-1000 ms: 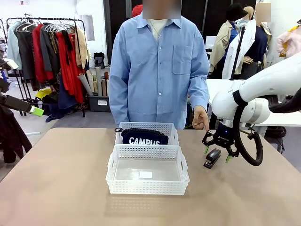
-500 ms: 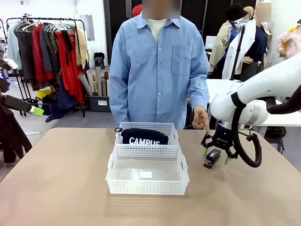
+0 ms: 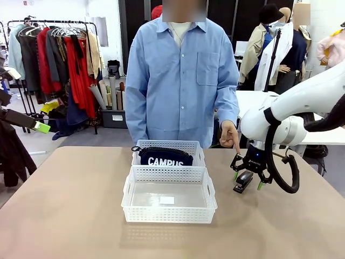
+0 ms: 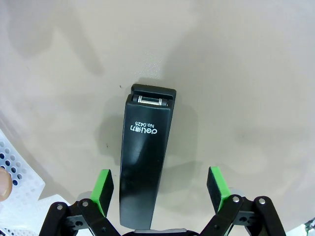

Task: Distribute items into two baskets.
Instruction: Pick up the Stapler that the person points to.

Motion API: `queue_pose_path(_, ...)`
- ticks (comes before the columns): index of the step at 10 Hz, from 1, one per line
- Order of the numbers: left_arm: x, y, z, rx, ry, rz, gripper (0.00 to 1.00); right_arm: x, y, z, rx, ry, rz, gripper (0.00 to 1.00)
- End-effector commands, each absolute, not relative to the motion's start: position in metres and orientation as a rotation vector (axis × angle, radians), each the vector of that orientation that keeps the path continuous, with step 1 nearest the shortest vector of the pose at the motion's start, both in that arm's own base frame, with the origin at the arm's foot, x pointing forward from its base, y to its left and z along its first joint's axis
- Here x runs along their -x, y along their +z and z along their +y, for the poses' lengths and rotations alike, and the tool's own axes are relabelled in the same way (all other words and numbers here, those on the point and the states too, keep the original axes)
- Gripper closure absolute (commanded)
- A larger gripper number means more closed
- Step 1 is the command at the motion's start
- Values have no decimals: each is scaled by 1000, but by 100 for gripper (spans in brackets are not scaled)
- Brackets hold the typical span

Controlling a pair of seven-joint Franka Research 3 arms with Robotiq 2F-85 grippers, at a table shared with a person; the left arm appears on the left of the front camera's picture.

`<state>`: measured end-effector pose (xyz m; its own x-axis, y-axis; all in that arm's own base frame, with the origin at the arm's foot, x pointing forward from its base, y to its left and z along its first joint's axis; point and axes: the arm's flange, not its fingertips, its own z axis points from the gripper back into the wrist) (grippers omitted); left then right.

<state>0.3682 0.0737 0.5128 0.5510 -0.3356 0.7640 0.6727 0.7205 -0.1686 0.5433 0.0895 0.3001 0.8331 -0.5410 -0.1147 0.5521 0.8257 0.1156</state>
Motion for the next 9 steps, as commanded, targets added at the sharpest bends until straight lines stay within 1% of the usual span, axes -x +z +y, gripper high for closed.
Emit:
queue_pose_path(1,-368,515,74,490,-619,-776,0,-543,302,89,-147,-581,77,0)
queue_pose_path(6,-368,515,74,490,-619,-776,0,-543,300,89,-146,-581,78,0)
queue_pose_path(7,-368,515,74,490,-619,-776,0,-547,299,93,-122,-598,56,6)
queue_pose_path(8,-368,515,74,490,-619,-776,0,-548,299,95,-112,-616,49,20)
queue_pose_path(9,-368,515,74,490,-619,-776,0,-548,298,96,-105,-619,46,37)
